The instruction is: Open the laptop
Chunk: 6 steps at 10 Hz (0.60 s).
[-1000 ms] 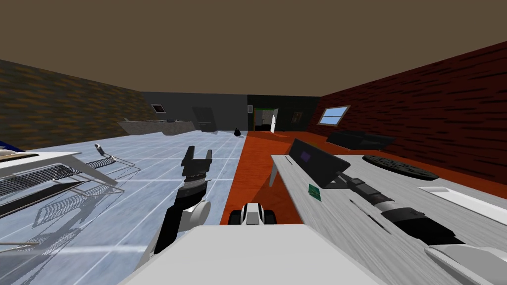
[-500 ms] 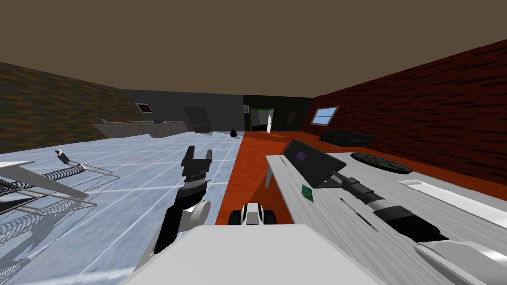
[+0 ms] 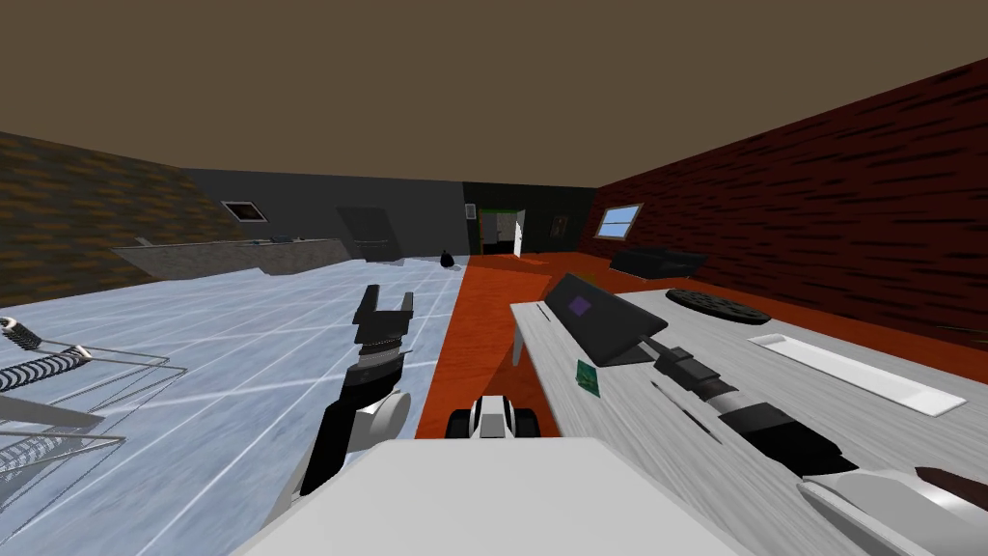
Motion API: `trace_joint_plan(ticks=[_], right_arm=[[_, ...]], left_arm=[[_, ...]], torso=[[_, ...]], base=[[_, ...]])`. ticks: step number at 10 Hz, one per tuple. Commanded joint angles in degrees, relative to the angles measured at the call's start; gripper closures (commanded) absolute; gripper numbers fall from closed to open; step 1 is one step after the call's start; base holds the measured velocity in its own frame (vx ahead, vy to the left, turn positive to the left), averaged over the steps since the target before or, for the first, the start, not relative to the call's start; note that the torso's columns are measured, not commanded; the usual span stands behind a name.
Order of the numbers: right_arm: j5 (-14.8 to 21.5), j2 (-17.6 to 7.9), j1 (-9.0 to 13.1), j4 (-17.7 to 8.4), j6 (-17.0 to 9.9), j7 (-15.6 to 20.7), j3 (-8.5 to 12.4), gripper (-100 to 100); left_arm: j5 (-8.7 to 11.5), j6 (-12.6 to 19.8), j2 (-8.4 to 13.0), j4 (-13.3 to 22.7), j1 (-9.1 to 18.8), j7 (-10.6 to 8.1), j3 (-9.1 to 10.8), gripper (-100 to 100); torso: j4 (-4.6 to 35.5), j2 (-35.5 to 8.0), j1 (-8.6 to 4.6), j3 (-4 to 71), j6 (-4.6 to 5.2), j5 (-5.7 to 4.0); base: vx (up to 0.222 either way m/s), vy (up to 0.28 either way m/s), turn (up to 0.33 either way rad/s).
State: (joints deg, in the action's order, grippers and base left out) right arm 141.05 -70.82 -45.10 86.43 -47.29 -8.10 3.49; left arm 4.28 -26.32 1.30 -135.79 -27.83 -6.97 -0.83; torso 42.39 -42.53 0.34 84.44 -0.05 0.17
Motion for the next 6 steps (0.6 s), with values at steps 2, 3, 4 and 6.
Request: trace_joint_plan(ticks=[2,3,4,6], right_arm=[[-0.97,1.14,-0.66,2.92,-0.39,-2.96,-2.22,100],[-0.97,1.14,-0.66,2.92,-0.39,-2.96,-2.22,100],[-0.97,1.14,-0.66,2.92,-0.39,-2.96,-2.22,100],[-0.97,1.14,-0.66,2.92,-0.39,-2.96,-2.22,100]], left_arm=[[0.00,0.00,0.00,0.00,0.00,0.00,0.00,0],[0.00,0.00,0.00,0.00,0.00,0.00,0.00,0],[0.00,0.00,0.00,0.00,0.00,0.00,0.00,0],[0.00,0.00,0.00,0.00,0.00,0.00,0.00,0]], torso=[[-0.03,0.09,-0.18,0.05,0.06,-0.07],[-0.03,0.13,-0.22,0.08,0.06,-0.07],[-0.03,0.15,-0.26,0.10,0.07,-0.07],[-0.02,0.14,-0.24,0.09,0.00,-0.07]], base=[[0.022,-0.006,-0.074],[0.018,-0.004,-0.058],[0.004,-0.001,-0.012],[-0.012,0.003,0.038]])
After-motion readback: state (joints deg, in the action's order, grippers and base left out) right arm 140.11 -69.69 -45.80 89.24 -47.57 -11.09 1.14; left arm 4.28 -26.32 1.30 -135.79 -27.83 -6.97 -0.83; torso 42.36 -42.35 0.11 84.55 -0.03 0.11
